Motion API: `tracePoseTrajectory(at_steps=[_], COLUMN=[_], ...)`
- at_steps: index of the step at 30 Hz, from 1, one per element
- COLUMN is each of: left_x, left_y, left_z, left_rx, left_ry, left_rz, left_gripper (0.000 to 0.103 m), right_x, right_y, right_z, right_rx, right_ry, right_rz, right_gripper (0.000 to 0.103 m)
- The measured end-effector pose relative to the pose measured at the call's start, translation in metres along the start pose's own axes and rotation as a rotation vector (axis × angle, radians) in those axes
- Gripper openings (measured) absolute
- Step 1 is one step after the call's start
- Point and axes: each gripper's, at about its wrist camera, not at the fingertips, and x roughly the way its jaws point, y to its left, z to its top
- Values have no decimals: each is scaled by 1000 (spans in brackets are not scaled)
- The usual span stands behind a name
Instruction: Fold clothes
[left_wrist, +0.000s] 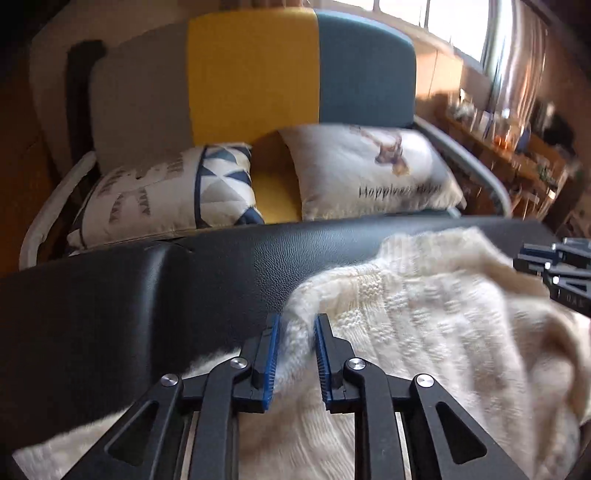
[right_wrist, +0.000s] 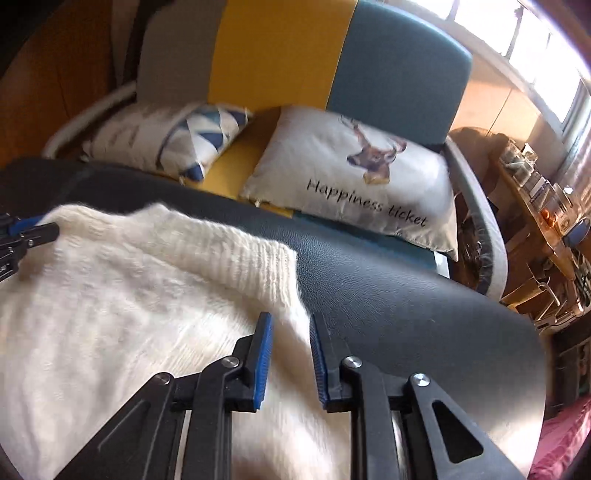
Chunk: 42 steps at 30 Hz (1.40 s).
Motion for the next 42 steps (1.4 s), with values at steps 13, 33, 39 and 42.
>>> tracePoseTrajectory(at_steps=[13,33,39,42], left_x=[-92,-133,-151,-138], left_y=[-21,9,-21,-33], left_z=[-160,-153,-182,-186], left_rx=[-85,-2,-15,-24], left_ry=[118,27,22,53], left_rz=[-110,35,-82,-114], left_gripper=[27,30,30,30], right_x=[-67,-158,-175,-175], right_y=[0,63,7,-26], right_z=[-204,-249,-253,-265], right_rx=[169,335,283,315], right_ry=[297,137,69,67], right_rz=[90,255,-7,-24], right_gripper=[24,31,31,35])
